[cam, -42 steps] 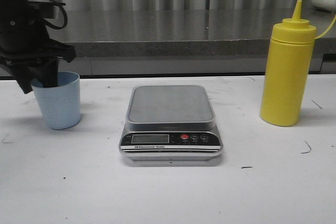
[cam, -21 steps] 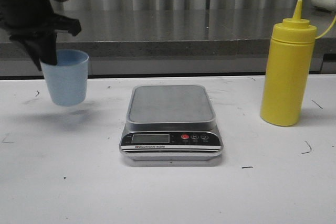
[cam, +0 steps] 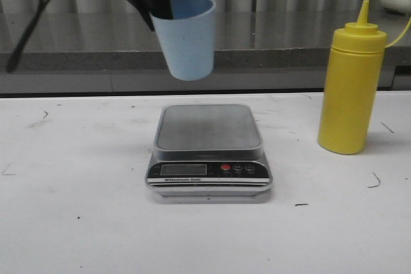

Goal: Pour seasoning into cup on scale with both arms
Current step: 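Lift the cup with the left gripper and lower it onto the scale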

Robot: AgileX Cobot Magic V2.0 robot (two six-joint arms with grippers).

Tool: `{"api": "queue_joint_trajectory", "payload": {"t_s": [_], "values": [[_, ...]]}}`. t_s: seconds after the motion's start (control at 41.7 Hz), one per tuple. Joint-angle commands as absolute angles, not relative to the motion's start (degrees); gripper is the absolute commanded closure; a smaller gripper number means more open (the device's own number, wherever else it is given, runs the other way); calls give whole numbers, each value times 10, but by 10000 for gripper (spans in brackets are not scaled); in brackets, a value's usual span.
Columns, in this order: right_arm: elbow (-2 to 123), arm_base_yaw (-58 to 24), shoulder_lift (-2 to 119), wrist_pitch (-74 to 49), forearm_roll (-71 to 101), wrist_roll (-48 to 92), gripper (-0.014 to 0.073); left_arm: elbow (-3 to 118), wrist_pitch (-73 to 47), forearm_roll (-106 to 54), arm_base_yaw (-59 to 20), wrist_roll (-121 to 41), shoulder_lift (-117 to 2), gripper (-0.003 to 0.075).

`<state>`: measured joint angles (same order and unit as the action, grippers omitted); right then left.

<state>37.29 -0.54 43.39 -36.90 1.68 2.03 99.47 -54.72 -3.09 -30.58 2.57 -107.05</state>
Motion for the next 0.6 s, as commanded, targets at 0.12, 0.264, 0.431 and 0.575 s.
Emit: {"api": "queue_joint_trajectory", "payload": {"t_s": [0.12, 0.264, 0.431, 0.575], "values": [[390, -2, 435, -337, 16, 27, 78, 1036, -502, -28, -321, 56, -1099, 741], [390, -2, 435, -337, 16, 27, 78, 1053, -501, -24, -321, 58, -1130, 741], [390, -2, 435, -337, 16, 27, 78, 1057, -505, -18, -321, 58, -1142, 741], [390, -2, 435, -337, 16, 27, 78, 1057, -509, -11, -321, 58, -1143, 740]]}}
